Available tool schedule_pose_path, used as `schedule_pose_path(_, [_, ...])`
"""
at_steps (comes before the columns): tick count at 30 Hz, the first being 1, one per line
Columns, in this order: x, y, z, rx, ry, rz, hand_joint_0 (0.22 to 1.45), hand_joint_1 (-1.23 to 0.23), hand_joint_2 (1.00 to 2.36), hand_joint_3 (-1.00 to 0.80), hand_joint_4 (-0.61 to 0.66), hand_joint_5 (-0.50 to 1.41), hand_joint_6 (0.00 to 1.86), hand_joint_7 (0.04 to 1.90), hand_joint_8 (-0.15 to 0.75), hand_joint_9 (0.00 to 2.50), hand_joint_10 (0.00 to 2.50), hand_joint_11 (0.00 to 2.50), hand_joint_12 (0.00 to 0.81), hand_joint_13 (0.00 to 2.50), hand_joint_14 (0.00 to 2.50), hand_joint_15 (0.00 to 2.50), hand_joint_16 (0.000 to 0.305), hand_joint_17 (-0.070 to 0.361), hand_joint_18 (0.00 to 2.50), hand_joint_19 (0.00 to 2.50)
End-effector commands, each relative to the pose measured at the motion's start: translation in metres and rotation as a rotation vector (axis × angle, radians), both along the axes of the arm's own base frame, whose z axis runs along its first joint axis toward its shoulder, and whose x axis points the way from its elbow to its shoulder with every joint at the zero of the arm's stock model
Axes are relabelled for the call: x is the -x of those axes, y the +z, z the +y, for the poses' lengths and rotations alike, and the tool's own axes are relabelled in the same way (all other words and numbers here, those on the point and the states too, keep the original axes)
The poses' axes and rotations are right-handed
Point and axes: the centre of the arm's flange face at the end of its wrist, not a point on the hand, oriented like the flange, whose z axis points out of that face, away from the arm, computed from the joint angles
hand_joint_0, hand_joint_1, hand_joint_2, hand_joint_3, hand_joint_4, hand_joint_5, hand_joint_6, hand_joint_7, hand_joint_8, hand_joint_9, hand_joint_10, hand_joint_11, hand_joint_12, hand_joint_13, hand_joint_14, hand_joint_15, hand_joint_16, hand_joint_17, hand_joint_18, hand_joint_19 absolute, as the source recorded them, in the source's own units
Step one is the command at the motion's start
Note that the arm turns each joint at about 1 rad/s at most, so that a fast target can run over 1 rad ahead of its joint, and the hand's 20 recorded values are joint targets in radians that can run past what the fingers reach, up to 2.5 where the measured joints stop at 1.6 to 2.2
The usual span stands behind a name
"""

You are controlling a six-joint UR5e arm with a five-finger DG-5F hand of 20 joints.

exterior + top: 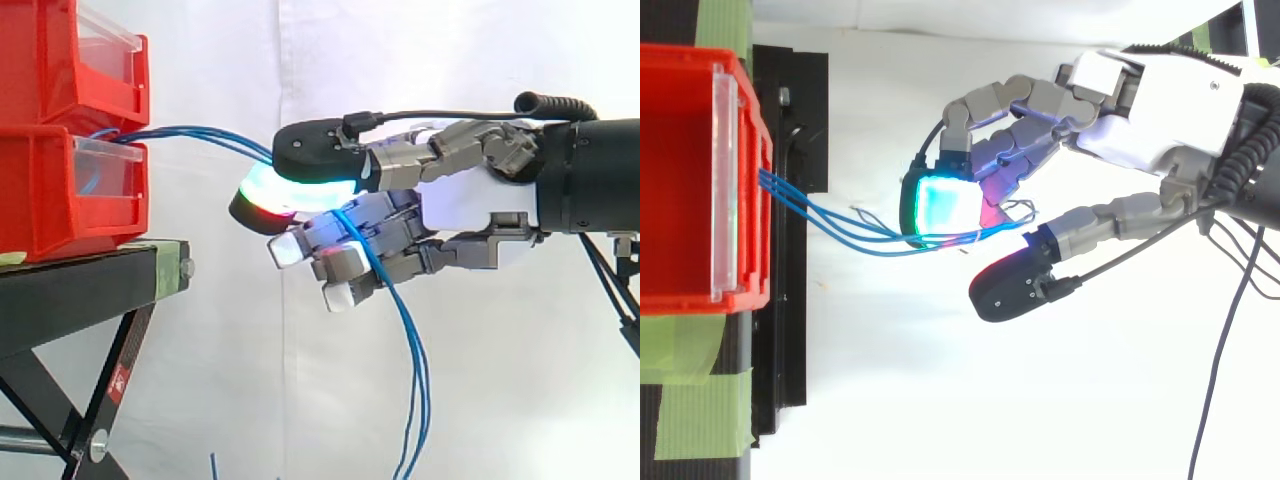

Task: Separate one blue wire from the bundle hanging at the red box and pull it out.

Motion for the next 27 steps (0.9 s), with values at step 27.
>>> schedule_pose_path(27, [0.0003,-0.0002,-0.0002,0.000,-0.002,0.003,0.61,-0.68,1.02,-0.30,0.16,-0.16,0.70,1.27,0.346,0.85,0.02,0.87,0.359,1.12,0.02,1.46,0.047,0.106,0.60,0.99])
